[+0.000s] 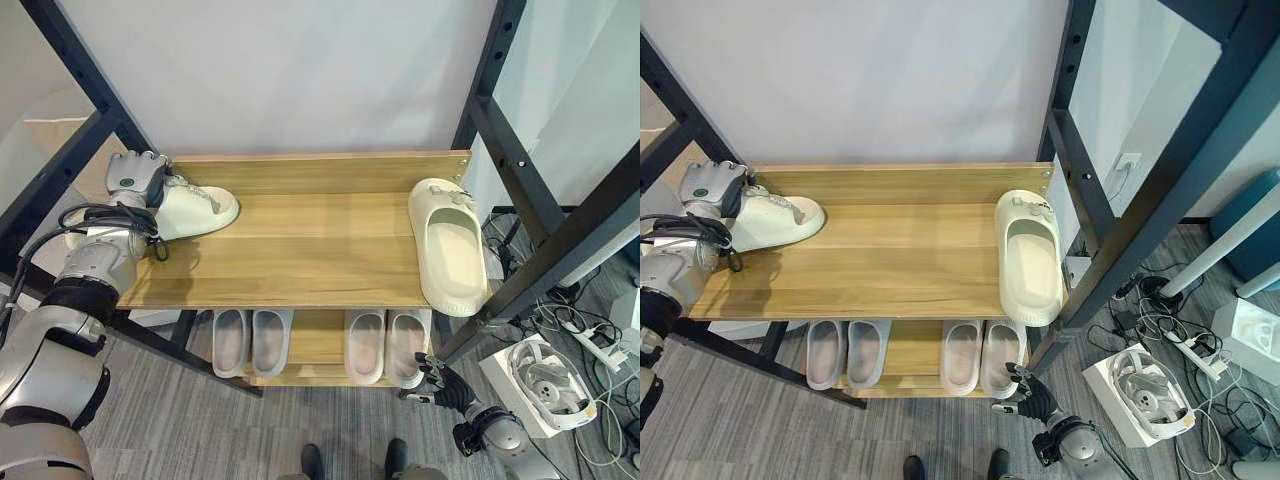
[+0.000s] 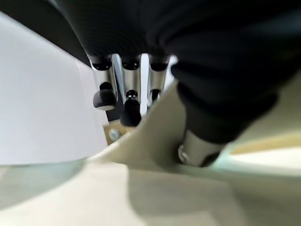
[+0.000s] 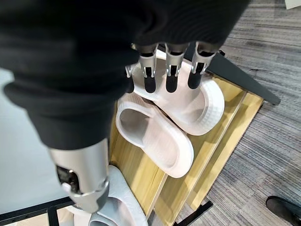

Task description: Arrange the slippers neatly on the shoe rack.

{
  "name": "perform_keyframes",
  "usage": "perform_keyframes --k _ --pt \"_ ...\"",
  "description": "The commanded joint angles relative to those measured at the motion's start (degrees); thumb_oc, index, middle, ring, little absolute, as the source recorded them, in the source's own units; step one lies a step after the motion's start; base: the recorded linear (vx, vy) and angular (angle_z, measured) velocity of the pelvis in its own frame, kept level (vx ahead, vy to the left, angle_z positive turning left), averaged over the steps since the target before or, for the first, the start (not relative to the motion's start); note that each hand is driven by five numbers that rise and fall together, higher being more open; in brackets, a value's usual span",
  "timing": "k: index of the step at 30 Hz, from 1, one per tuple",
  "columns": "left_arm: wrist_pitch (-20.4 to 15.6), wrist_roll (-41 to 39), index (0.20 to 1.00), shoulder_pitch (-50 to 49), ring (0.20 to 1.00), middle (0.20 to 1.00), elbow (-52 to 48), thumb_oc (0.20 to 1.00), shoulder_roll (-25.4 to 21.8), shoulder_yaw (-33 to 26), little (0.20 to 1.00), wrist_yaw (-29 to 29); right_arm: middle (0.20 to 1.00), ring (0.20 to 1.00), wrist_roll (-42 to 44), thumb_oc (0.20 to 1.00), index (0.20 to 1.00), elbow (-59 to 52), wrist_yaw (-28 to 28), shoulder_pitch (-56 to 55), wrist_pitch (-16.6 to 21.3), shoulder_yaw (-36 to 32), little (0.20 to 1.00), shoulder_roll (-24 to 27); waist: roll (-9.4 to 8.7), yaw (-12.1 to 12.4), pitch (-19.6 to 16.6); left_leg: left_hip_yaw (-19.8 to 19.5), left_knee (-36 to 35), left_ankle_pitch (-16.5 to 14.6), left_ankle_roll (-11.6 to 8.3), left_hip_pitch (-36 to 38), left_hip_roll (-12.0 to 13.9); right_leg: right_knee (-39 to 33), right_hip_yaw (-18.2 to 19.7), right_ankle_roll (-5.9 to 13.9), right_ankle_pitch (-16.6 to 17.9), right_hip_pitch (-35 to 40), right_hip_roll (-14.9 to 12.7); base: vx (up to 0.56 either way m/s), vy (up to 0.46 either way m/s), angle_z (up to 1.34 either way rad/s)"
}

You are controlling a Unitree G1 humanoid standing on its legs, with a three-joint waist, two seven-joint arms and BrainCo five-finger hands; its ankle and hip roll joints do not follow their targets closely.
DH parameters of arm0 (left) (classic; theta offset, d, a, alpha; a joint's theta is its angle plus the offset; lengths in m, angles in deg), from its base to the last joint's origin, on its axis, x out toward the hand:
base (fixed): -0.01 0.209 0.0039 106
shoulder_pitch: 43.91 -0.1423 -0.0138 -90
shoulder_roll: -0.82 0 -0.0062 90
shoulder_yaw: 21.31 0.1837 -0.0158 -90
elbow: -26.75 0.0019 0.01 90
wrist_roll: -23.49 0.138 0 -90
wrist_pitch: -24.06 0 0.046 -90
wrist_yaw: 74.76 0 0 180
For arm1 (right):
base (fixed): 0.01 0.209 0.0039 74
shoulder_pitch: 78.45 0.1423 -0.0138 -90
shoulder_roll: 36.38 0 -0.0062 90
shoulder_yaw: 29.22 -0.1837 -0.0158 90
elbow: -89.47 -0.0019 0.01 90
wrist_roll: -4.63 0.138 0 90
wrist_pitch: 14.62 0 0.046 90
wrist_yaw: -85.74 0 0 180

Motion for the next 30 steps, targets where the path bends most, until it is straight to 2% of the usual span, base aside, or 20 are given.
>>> perform_keyframes --k 1,12,25,30 --pt "-2.77 -0.29 0.2 4.24 0.2 0.2 -1.85 0.2 3.48 -1.8 0.2 -2.49 1.0 1.0 1.86 1.0 1.0 -2.52 -0.06 0.86 1.57 0.93 1.0 -2.49 -2.64 -1.58 -0.63 -0.43 -0.52 -3.49 -0.91 3.09 -0.38 -8.34 -0.07 8.48 9.75 4.15 -6.76 0.0 0.0 0.0" --pt "-4.51 1.03 0.2 7.93 0.2 0.2 -11.85 0.2 6.12 -0.68 0.2 -3.42 1.0 1.0 2.24 1.0 1.0 -2.91 0.08 0.58 1.42 0.16 1.0 -2.23 -2.01 -2.17 -1.05 -0.27 -0.52 -3.66 -0.99 3.47 -0.34 -8.34 0.24 8.46 9.68 4.28 -6.75 0.0 -0.005 -0.01" --pt "-5.55 1.39 0.2 9.78 0.2 0.2 -13.32 0.2 9.78 1.35 0.2 -2.63 1.0 1.0 2.32 1.0 1.0 -2.91 0.39 -0.36 1.31 -0.48 1.0 -1.97 -1.52 -2.83 -1.43 -0.19 -0.52 -3.47 -1.0 3.52 -0.17 -8.34 0.5 8.27 9.68 4.32 -6.55 0.0 -0.016 -0.07" --pt "-4.57 1.51 0.2 11.96 0.2 0.2 -11.51 0.2 11.75 2.23 0.2 -2.16 1.0 1.0 2.34 1.0 1.0 -2.56 0.46 -0.31 1.1 -0.37 1.0 -2.05 -1.51 -3.04 -1.83 -0.27 -0.52 -3.47 -1.01 3.77 -0.11 -8.34 0.33 8.19 9.63 4.5 -6.45 0.0 0.0 0.0"
